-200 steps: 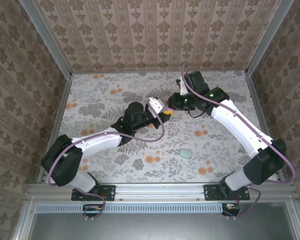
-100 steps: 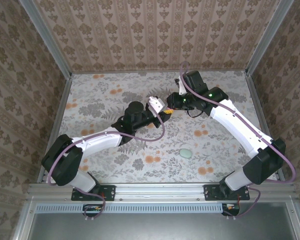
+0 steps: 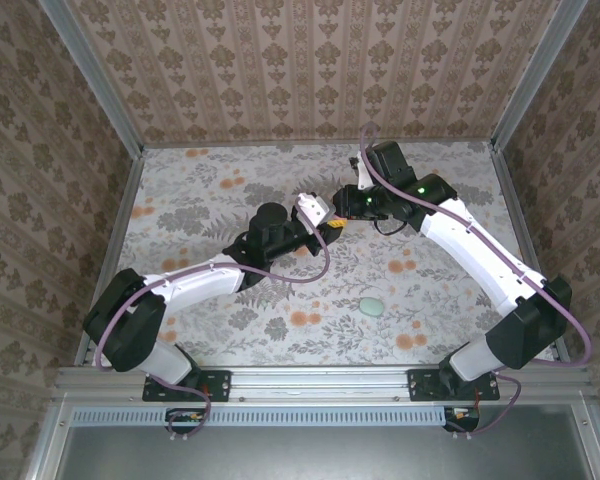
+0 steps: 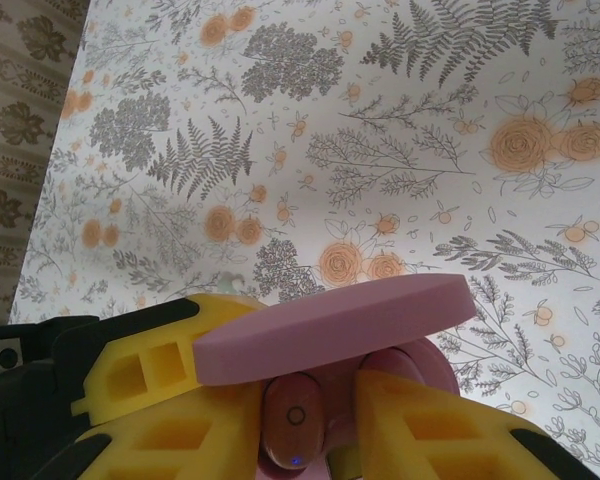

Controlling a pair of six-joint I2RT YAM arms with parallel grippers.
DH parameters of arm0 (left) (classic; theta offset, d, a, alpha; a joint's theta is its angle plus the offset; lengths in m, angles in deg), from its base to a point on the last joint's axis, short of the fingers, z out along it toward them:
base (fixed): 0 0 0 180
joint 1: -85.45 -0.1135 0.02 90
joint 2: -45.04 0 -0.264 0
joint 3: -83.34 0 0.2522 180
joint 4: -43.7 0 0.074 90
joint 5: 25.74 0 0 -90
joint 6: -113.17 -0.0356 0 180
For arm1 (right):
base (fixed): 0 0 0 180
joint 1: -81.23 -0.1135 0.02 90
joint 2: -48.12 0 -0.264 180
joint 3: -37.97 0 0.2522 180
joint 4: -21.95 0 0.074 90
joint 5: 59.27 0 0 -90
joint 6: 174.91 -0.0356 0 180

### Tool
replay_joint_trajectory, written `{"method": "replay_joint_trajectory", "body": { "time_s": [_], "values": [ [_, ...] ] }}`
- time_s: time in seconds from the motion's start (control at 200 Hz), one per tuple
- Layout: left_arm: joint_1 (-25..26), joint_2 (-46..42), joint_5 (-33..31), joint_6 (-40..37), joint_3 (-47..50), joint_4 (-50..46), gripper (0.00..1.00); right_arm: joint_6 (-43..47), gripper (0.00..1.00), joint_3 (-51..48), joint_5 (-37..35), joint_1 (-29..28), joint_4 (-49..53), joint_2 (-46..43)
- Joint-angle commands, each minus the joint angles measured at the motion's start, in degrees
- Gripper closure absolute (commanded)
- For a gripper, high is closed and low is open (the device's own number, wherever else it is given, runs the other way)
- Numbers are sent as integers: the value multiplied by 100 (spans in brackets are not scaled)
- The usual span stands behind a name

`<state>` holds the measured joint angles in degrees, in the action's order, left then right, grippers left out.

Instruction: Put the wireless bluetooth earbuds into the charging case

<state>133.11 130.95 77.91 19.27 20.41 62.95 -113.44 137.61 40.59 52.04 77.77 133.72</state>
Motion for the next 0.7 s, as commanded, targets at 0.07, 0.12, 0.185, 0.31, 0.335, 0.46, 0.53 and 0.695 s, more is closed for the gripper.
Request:
{"method": "replay_joint_trajectory", "body": {
  "time_s": [0.07,0.12,0.185,0.31,0.335,0.46,0.53,0.695],
  "values": [
    [58,-21,4,-4,-162,205,66,-37,67,115,249,-21,-10,-254],
    [54,-26,6,-5,-163,211,67,-38,67,104,268,-17,-16,-278],
    [56,-34,6,-5,-163,213,66,-45,66,94,280,-10,-5,-310],
    [54,-71,6,-1,-137,245,66,-62,66,30,285,5,-35,-386],
    [52,-79,6,3,-128,254,67,-67,67,10,328,16,-56,-399],
    [53,-107,32,11,-106,314,67,-87,70,-54,523,70,-149,-370],
    [52,-101,50,5,-119,319,67,-65,73,-57,557,76,-164,-306],
    [59,-119,86,28,-137,337,67,-49,77,-90,584,80,-178,-186]
  ]
}}
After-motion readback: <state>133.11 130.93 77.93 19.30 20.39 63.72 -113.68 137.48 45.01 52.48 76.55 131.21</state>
